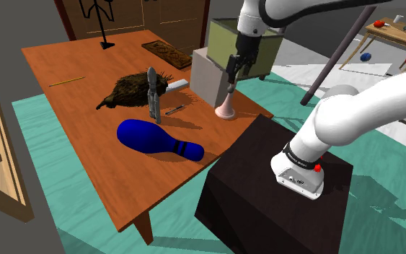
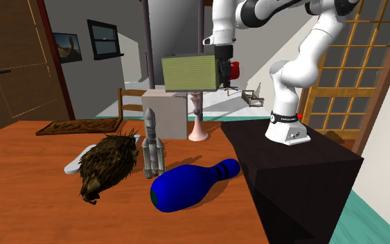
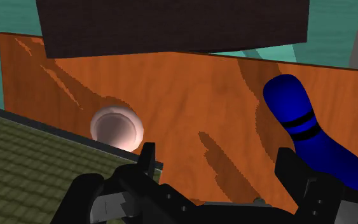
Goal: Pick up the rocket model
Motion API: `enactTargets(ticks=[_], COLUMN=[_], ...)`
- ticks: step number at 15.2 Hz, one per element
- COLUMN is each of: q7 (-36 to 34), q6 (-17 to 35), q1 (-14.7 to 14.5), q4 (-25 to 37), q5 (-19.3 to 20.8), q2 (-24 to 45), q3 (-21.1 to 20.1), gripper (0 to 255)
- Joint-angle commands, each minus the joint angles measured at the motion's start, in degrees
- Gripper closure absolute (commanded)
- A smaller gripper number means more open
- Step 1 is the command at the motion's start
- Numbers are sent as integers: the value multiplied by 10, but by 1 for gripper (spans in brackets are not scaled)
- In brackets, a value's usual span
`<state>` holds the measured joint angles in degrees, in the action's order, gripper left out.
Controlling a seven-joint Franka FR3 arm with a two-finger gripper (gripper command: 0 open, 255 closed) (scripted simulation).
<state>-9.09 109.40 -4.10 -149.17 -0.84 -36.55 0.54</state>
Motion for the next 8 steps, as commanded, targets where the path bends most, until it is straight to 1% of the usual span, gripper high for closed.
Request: enactTargets(ticks=[1,8], q7=[-2,-16], q6=[59,253], q1=[-6,-21], q4=[-3,2], q5=[-3,-5], q2=[28,152], q3=[-6,-33], gripper=[0,0])
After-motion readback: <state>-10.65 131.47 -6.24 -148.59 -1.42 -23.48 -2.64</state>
